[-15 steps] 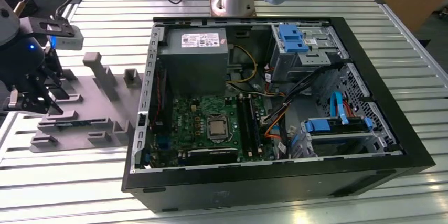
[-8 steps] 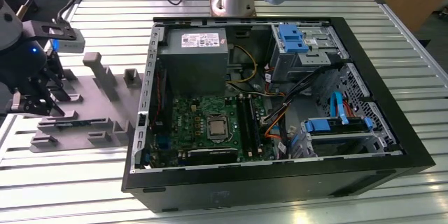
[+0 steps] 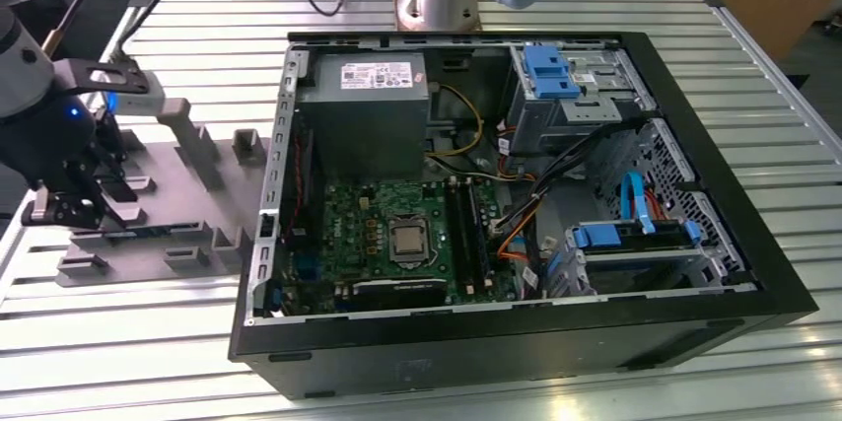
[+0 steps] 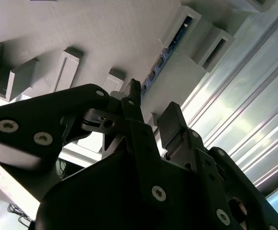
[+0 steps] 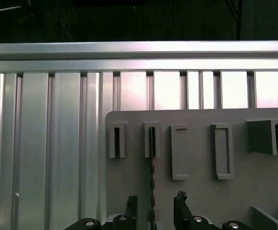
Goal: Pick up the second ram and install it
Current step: 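Pick up the second ram and move it above second insertion slot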
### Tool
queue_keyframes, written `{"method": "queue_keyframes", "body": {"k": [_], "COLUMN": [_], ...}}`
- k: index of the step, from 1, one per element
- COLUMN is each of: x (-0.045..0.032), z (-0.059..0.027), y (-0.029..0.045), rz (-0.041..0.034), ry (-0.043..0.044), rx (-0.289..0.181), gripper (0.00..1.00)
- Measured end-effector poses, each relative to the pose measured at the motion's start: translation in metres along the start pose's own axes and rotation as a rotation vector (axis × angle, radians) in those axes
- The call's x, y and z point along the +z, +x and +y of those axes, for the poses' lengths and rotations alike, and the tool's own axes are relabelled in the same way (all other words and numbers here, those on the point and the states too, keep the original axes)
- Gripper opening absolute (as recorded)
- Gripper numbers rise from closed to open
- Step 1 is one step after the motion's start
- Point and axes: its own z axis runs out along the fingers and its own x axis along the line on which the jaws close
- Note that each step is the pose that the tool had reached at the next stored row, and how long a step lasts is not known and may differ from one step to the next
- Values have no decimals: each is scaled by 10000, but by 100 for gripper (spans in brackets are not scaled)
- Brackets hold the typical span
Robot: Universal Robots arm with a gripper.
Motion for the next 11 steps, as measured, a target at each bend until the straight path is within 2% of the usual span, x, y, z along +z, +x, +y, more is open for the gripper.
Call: {"method": "queue_keyframes", "body": {"k": [11], "x": [51], "z": [0], "y": [0], "rz": [3], "ry": [11], "rx": [5], "gripper": [43]}}
